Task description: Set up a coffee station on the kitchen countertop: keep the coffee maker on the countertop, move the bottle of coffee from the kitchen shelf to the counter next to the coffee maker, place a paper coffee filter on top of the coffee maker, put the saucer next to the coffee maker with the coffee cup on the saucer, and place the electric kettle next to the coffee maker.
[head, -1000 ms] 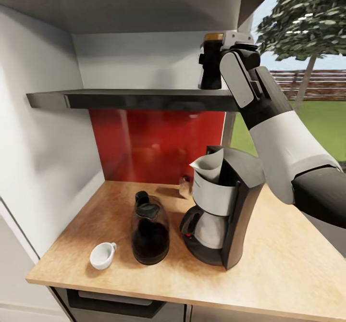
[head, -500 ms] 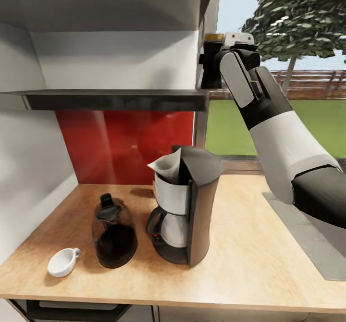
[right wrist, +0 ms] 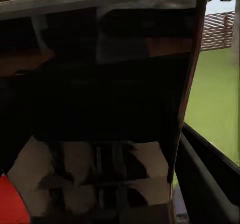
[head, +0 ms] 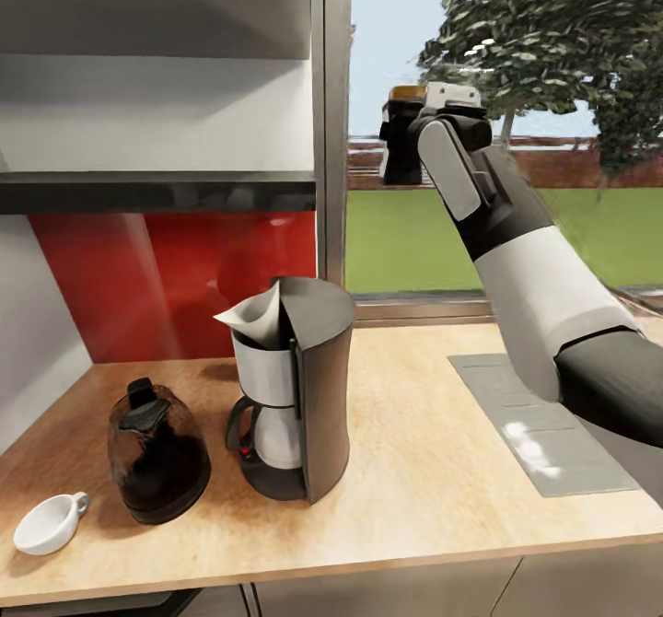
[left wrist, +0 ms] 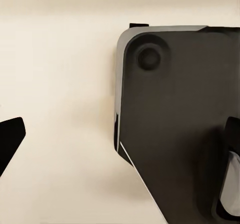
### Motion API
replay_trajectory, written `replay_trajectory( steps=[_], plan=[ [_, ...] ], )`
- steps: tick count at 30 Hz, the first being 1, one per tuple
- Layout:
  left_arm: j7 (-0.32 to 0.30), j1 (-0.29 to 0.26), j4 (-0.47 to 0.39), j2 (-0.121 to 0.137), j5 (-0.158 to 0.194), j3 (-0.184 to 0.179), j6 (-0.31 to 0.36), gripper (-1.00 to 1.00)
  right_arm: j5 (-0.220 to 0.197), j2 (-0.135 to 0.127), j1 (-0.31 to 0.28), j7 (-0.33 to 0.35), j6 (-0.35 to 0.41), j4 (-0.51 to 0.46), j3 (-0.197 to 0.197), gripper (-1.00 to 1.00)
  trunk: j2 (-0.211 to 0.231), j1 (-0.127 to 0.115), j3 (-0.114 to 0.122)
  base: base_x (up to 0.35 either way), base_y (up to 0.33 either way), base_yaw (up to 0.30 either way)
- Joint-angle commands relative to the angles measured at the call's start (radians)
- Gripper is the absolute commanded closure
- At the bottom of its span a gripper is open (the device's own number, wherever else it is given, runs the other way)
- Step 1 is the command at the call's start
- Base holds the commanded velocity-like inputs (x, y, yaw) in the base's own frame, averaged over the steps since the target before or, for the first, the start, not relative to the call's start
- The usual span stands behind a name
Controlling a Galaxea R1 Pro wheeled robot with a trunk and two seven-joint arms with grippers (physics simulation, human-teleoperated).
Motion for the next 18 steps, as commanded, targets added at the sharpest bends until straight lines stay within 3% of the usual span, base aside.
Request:
replay_trajectory(
  steps=[1,5,13,18],
  plan=[
    [0.000,0.000,0.000,0.000,0.010,-0.005,-0.002,-1.00,-0.004,0.000,0.017,-0.010,0.000,-0.001,0.003,1.00,-0.003,0.000,-0.002,-0.001,-0.001,-0.008],
    [0.000,0.000,0.000,0.000,0.010,-0.005,-0.002,-1.00,0.002,-0.001,0.134,-0.009,-0.010,-0.003,0.003,1.00,-0.003,0.000,-0.002,0.000,0.000,-0.001],
    [0.000,0.000,0.000,0.000,0.010,-0.005,-0.002,-1.00,0.004,-0.002,0.261,-0.004,-0.018,-0.006,0.003,1.00,-0.003,0.000,-0.002,0.000,0.000,0.000],
    [0.000,0.000,0.000,0.000,0.011,-0.005,-0.002,-1.00,0.004,-0.004,0.308,-0.003,-0.131,-0.003,0.003,1.00,-0.003,0.000,-0.002,0.000,0.000,0.000]
  ],
)
